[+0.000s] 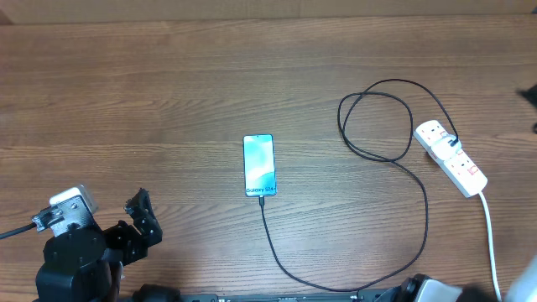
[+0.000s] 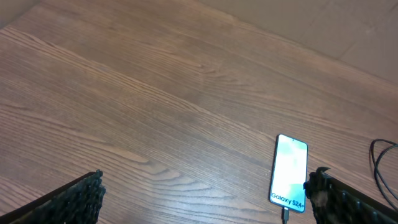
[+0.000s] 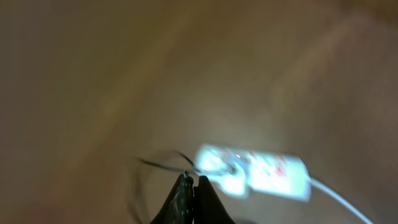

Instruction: Plug charger to phone and switch on socket

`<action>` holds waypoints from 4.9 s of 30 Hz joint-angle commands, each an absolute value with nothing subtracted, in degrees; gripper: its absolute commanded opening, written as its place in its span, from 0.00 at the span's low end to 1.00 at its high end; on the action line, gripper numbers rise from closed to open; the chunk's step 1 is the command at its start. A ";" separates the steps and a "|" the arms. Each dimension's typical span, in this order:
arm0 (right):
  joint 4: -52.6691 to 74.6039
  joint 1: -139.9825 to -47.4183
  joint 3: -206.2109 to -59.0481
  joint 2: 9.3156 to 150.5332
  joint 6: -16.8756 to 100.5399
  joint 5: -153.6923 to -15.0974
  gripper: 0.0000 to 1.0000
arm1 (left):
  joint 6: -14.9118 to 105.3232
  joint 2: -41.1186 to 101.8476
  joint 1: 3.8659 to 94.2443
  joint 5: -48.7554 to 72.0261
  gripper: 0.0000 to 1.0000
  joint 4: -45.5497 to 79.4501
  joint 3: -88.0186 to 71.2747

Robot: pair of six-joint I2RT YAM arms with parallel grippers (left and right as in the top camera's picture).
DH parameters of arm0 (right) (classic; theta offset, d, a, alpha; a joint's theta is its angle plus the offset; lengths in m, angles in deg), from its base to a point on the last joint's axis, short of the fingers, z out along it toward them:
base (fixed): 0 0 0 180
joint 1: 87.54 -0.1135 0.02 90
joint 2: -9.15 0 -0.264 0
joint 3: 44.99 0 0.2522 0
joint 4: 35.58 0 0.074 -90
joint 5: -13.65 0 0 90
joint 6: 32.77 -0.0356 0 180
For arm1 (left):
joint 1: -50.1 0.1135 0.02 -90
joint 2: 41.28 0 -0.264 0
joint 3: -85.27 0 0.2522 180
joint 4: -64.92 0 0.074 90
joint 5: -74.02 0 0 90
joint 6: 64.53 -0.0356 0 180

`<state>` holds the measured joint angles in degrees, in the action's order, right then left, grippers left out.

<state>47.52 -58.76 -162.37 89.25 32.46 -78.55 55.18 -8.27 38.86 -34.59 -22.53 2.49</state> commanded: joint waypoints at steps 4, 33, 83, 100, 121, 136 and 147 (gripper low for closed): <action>29.16 -58.81 -163.57 73.71 20.92 -93.17 0.04 | 55.93 -8.36 38.47 -34.13 0.99 -22.36 2.69; 19.92 -81.56 -160.70 52.68 35.28 -91.33 0.07 | 55.93 -26.45 46.99 -34.15 1.00 -22.82 2.73; 25.67 -84.42 -151.44 15.72 44.28 -83.86 0.05 | 56.15 -41.03 56.15 -34.75 1.00 -39.01 2.01; 26.47 -84.49 -151.44 9.38 45.77 -83.84 0.05 | 56.15 -41.03 56.19 -34.75 1.00 -39.01 2.01; 19.85 -84.49 -155.48 9.49 45.74 -79.14 1.00 | 56.15 -41.03 56.19 -34.75 1.00 -39.01 2.01; 13.25 -84.49 -154.89 9.49 43.69 -74.48 1.00 | 56.15 -41.03 56.19 -34.75 1.00 -39.01 2.01; 15.79 -84.60 -135.92 9.51 43.41 -72.58 1.00 | 56.15 -41.03 56.19 -34.75 1.00 -39.01 2.01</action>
<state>15.42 -84.27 -142.39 9.49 43.93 -74.00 55.40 -40.59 55.78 -34.64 -39.12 2.36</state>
